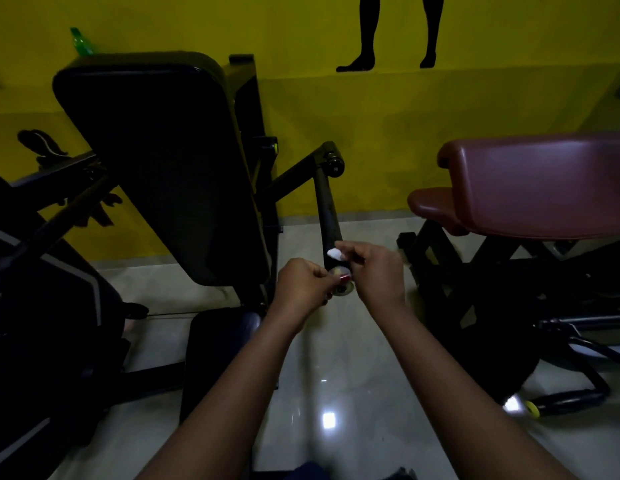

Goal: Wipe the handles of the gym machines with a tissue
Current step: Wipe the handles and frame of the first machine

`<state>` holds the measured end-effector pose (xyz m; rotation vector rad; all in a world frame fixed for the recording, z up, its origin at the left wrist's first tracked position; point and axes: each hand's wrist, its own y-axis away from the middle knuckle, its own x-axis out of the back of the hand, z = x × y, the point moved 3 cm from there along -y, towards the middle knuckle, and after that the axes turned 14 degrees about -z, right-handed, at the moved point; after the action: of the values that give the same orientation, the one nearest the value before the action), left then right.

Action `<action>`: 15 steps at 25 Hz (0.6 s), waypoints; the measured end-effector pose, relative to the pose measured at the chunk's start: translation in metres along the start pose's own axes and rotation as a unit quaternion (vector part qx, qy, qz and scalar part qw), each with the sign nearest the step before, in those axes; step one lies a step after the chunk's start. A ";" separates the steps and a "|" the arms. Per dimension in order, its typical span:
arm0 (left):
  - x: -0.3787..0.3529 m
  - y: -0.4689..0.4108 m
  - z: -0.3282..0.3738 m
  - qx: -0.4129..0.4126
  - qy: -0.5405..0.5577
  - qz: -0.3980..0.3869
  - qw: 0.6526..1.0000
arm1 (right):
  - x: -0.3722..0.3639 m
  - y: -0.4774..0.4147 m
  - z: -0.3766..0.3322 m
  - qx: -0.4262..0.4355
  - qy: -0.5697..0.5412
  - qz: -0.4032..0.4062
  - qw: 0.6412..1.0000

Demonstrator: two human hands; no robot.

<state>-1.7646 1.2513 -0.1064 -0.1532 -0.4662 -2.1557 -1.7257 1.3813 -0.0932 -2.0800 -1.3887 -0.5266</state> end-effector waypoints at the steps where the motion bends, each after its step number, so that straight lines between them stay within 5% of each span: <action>1: -0.001 -0.001 0.001 -0.004 -0.026 0.014 1.000 | 0.003 0.006 0.001 0.011 0.001 -0.005 1.000; 6: -0.006 0.000 0.008 0.001 -0.091 0.067 0.994 | 0.012 -0.003 0.002 0.166 0.083 -0.050 0.981; 9: -0.013 0.007 0.010 0.016 -0.075 0.100 0.992 | -0.004 -0.037 0.008 0.146 0.059 -0.102 0.982; 15: -0.026 0.019 0.002 0.020 0.064 0.127 0.990 | 0.024 -0.017 0.016 0.255 0.008 -0.177 0.950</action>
<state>-1.7342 1.2618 -0.1063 -0.0475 -0.3937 -1.8931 -1.7317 1.4131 -0.0861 -1.4217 -1.6892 -0.2775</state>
